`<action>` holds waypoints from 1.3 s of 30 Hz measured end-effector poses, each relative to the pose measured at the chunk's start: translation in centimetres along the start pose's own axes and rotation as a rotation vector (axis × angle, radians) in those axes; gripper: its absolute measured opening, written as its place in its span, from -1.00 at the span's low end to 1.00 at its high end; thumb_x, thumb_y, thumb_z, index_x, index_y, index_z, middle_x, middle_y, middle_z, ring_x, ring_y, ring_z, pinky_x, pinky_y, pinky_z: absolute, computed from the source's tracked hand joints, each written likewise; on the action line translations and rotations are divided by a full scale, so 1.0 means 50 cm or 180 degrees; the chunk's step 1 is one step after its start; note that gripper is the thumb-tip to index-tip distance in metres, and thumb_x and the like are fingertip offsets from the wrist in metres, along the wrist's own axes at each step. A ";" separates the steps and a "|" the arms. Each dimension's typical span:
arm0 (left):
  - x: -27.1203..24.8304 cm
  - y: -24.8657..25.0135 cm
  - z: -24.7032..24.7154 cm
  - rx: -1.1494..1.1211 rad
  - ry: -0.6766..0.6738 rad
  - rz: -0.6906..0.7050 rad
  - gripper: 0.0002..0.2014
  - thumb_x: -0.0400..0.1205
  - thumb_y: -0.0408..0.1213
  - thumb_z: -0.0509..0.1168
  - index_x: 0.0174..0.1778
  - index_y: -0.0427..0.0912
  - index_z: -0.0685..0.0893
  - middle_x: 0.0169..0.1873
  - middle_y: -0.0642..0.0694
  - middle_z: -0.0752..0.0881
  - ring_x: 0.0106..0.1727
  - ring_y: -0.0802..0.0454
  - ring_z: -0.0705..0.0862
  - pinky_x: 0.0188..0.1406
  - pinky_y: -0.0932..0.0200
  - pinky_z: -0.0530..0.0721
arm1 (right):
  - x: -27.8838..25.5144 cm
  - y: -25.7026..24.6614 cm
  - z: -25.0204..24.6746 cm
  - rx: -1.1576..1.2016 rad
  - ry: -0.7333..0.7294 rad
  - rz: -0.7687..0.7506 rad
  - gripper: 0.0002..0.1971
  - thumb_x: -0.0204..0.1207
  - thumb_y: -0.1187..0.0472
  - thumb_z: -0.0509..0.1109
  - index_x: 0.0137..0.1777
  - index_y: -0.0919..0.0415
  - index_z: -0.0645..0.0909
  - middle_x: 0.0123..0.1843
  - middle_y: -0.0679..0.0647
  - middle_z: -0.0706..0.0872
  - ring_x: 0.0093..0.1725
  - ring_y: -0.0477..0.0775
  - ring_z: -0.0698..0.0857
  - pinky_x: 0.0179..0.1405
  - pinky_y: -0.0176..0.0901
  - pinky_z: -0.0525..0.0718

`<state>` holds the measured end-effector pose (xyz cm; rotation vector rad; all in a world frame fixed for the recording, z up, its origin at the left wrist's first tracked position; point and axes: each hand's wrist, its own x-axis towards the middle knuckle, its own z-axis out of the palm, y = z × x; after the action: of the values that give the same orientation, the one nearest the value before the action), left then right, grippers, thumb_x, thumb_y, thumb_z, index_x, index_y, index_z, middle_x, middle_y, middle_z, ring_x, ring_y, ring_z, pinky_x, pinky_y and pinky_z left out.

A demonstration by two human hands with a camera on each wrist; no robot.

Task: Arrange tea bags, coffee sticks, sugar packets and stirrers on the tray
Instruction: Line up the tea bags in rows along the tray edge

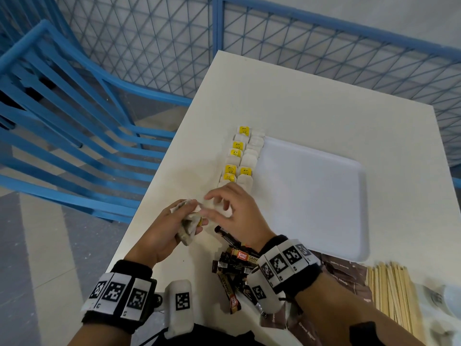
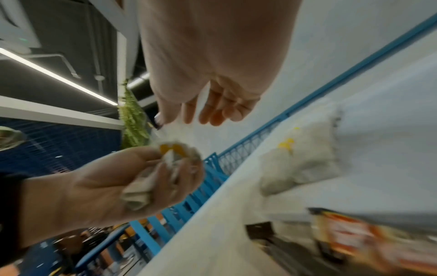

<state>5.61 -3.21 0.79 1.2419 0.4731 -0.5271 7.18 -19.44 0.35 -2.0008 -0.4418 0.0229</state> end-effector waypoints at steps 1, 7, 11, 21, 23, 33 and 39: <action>0.000 0.000 0.002 0.0013 -0.0029 0.0004 -0.82 0.69 -0.25 0.15 -0.08 -0.26 0.60 -0.42 -0.11 0.68 -0.40 0.05 0.69 -0.42 0.28 0.68 | -0.001 -0.009 0.006 0.0040 -0.0057 -0.0127 -0.74 0.38 0.09 0.54 0.03 0.14 0.70 -0.14 -0.02 0.54 -0.23 -0.32 0.48 -0.18 -0.51 0.47; 0.000 -0.001 0.009 -0.0024 -0.0136 -0.0042 -0.77 0.72 -0.21 0.10 -0.15 -0.25 0.53 -0.45 -0.16 0.59 -0.40 -0.02 0.59 -0.34 0.25 0.71 | -0.006 -0.002 0.021 -0.0215 -0.0143 -0.0356 -0.88 0.48 0.20 0.43 -0.07 0.22 0.75 -0.14 0.08 0.58 -0.14 -0.18 0.51 -0.12 -0.44 0.50; 0.001 -0.006 0.002 -0.0026 0.0022 -0.0066 -0.84 0.71 -0.22 0.13 -0.05 -0.24 0.52 -0.36 -0.15 0.65 -0.44 0.08 0.69 -0.34 0.24 0.74 | -0.007 -0.003 0.005 0.0099 0.0010 -0.0022 -0.91 0.50 0.22 0.41 -0.09 0.20 0.72 -0.11 0.06 0.61 -0.13 -0.22 0.54 -0.14 -0.51 0.46; -0.007 -0.006 -0.030 0.0009 -0.0082 0.0339 -0.76 0.60 -0.37 0.29 0.16 -0.34 0.62 -0.13 -0.28 0.69 -0.29 0.07 0.72 -0.42 0.30 0.63 | 0.005 0.021 -0.036 0.0673 -0.0116 0.1070 -0.78 0.61 0.27 0.29 -0.18 -0.08 0.47 -0.21 0.04 0.69 -0.38 -0.13 0.66 -0.42 -0.45 0.55; -0.014 -0.005 -0.032 0.0294 -0.0401 0.0361 -0.58 0.46 -0.31 0.32 0.23 -0.37 0.62 -0.05 -0.13 0.75 -0.30 0.11 0.68 -0.41 0.31 0.60 | 0.005 0.030 -0.042 0.0646 -0.0208 0.1170 -0.80 0.60 0.27 0.31 -0.19 -0.06 0.49 -0.26 -0.06 0.68 -0.43 -0.25 0.62 -0.41 -0.53 0.48; -0.018 -0.003 -0.006 0.1102 -0.0894 0.0476 -0.56 0.32 -0.06 0.37 0.13 -0.04 0.76 -0.10 -0.10 0.77 -0.29 0.16 0.58 -0.29 0.28 0.60 | -0.003 0.034 -0.046 0.1058 -0.0449 0.1418 -0.85 0.55 0.21 0.39 0.02 -0.05 0.54 -0.23 -0.05 0.70 -0.29 -0.22 0.61 -0.27 -0.42 0.54; -0.013 -0.003 -0.001 0.0862 -0.0600 0.0456 -0.58 0.42 -0.24 0.26 0.22 -0.20 0.65 -0.54 0.10 0.67 -0.46 0.26 0.55 -0.48 0.43 0.53 | -0.012 0.044 -0.022 0.1181 -0.0554 0.1908 -0.86 0.50 0.22 0.44 0.04 0.12 0.63 -0.08 0.05 0.71 -0.07 -0.03 0.66 0.09 -0.09 0.67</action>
<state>4.99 -3.13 1.06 1.4563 0.1546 -0.5931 7.49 -21.46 -1.16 -1.6999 0.0690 0.6113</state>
